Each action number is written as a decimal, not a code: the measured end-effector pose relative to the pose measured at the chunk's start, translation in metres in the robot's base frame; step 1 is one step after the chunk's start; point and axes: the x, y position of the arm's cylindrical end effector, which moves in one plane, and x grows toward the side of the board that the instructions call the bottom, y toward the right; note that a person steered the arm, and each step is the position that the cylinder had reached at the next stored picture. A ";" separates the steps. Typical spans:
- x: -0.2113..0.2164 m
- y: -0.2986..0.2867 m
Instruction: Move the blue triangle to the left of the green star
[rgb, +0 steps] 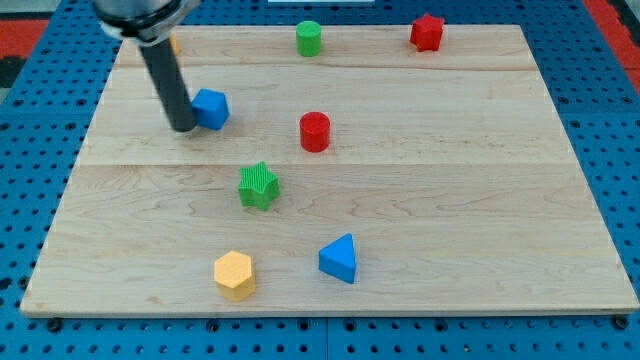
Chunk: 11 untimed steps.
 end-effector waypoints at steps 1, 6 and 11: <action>-0.020 0.065; 0.201 0.160; 0.132 -0.048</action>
